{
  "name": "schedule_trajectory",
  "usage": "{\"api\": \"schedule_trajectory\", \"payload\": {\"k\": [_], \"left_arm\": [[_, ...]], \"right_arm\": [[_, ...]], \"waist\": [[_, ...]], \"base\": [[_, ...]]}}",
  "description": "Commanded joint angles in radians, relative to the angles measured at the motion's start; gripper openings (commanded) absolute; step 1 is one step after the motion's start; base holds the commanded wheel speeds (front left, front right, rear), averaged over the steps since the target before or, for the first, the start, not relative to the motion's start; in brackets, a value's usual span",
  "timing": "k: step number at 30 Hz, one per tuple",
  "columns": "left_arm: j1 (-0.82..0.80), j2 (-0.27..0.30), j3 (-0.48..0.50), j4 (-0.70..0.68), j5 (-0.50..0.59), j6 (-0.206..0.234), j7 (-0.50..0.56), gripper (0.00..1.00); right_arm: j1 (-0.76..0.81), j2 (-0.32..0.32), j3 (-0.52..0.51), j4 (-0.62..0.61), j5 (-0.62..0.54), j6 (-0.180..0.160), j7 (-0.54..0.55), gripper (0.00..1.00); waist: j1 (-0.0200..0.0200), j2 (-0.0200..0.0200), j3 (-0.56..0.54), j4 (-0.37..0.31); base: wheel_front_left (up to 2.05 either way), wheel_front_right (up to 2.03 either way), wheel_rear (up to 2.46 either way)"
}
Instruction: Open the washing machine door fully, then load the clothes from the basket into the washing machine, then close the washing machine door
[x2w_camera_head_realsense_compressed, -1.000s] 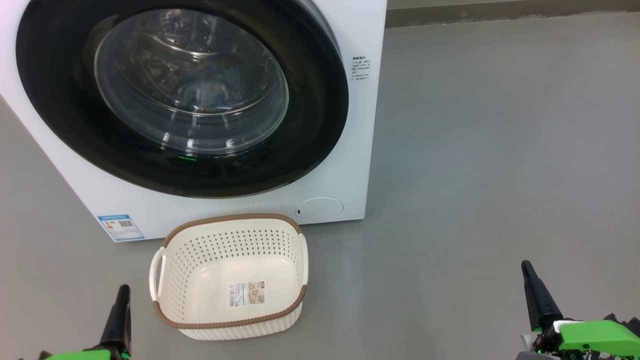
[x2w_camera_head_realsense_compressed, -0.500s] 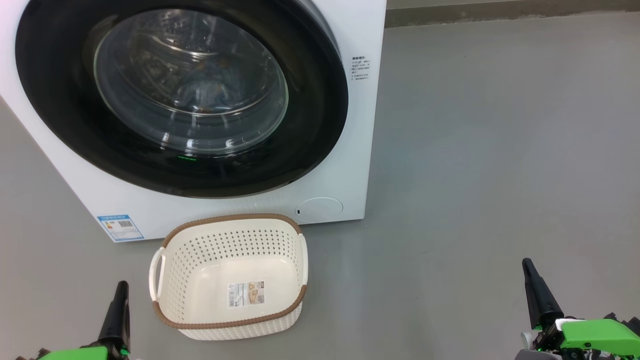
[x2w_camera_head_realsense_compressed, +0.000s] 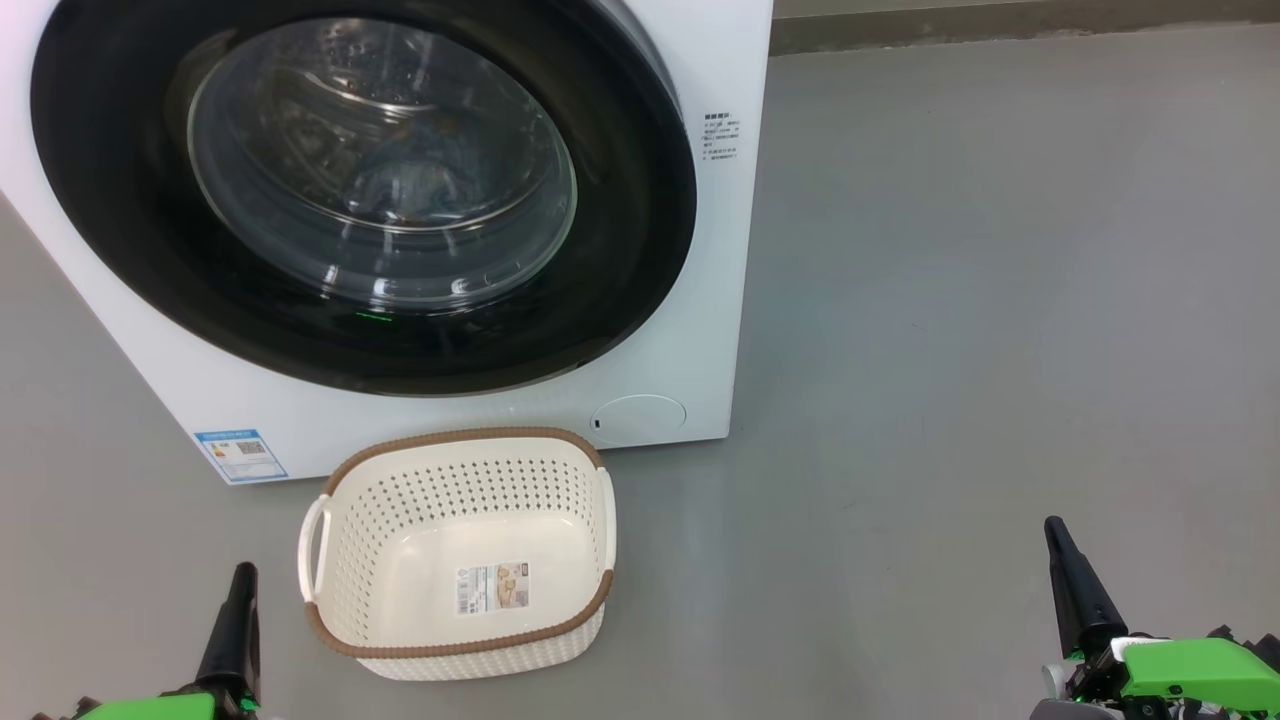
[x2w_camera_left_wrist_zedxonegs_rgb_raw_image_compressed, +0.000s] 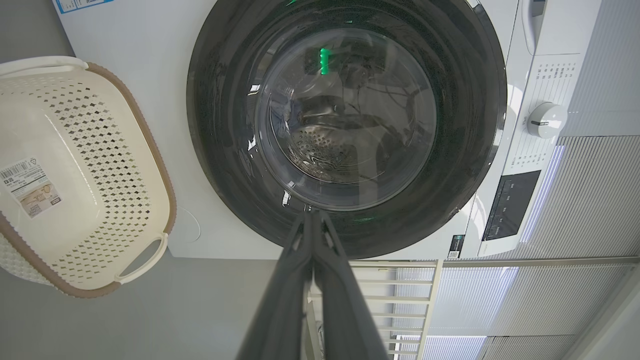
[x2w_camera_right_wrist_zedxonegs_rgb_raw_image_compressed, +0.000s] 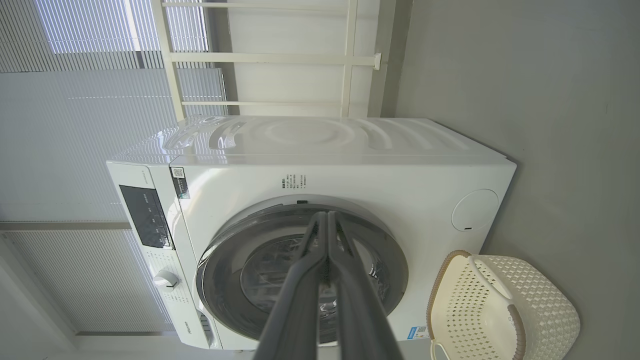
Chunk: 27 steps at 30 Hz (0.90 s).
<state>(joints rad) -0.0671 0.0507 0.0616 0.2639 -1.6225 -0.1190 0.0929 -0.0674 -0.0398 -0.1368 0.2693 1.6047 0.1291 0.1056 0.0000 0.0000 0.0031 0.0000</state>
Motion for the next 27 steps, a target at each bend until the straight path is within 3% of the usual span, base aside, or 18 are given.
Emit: {"api": "schedule_trajectory", "payload": {"k": [1, 27], "left_arm": [[-0.039, 0.012, 0.035, -0.019, 0.0, -0.012, 0.007, 0.0], [-0.04, 0.008, 0.041, -0.019, 0.004, -0.012, 0.011, 0.0]], "right_arm": [[-0.04, -0.01, 0.023, -0.025, 0.004, 0.002, 0.008, 0.0], [-0.04, -0.01, 0.023, -0.025, 0.004, 0.002, 0.008, 0.0]], "waist": [[0.0, 0.0, 0.0, 0.0], [0.0, 0.0, 0.0, 0.0]], "base": [[0.0, 0.0, 0.0], [0.0, 0.0, 0.0]]}}
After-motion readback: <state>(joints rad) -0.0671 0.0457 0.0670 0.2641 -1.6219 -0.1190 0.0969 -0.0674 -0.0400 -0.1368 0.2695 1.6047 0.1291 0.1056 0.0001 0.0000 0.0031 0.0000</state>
